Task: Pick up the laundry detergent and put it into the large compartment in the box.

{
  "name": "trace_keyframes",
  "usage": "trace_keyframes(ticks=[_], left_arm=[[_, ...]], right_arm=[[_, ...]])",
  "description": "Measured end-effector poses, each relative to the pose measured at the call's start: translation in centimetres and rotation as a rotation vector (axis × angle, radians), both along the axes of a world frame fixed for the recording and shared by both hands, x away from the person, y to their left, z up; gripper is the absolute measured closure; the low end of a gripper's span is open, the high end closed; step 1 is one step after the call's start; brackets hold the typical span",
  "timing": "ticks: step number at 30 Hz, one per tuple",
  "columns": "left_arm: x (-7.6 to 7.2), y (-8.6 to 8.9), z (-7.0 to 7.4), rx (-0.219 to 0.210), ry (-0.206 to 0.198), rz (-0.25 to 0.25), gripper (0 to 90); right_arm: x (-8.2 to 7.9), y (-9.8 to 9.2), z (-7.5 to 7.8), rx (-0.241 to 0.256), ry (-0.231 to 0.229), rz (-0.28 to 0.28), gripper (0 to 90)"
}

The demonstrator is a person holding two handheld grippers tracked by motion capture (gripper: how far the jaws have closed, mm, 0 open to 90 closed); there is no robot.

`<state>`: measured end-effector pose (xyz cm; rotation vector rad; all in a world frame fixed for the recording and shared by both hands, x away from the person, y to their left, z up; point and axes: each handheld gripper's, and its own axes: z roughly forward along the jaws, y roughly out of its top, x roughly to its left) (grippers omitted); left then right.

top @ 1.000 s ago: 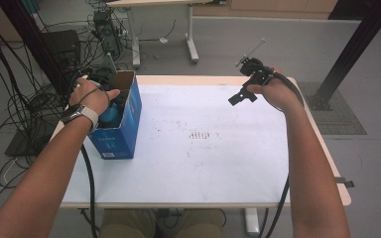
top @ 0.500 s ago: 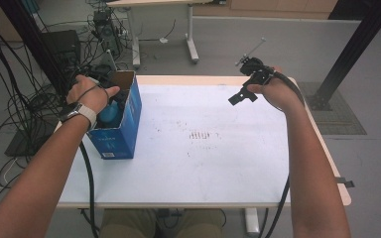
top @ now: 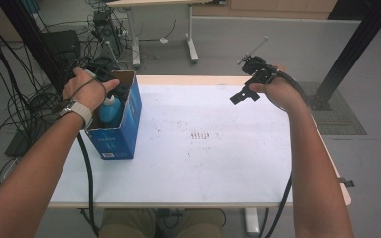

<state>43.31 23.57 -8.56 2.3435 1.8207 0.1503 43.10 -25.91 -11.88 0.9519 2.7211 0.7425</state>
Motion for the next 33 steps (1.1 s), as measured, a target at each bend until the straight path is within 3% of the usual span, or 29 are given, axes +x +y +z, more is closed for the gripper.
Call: trace_keyframes(ticks=[10,12,18,27,33], left_arm=[[-1.5,-0.3,3.4,-0.005,-0.059,-0.074,5.1],[-1.8,-1.0,3.9,0.015,-0.056,-0.094,5.1],[-2.6,-2.0,5.4,0.0,-0.065,-0.187,5.3],[-4.1,-3.0,7.4,-0.024,-0.12,-0.324,5.1],[-4.3,-4.6,7.6,-0.027,-0.102,-0.447,5.0]], right_arm=[[-0.5,-0.7,0.6,0.001,-0.009,-0.015,8.9],[-0.6,-0.7,0.7,0.002,-0.01,-0.016,8.9],[-0.8,-0.8,0.6,0.004,-0.005,-0.021,9.0],[-1.3,-1.0,0.7,0.002,-0.004,-0.024,8.9],[-1.5,-1.0,0.7,0.0,0.001,-0.032,8.9]])
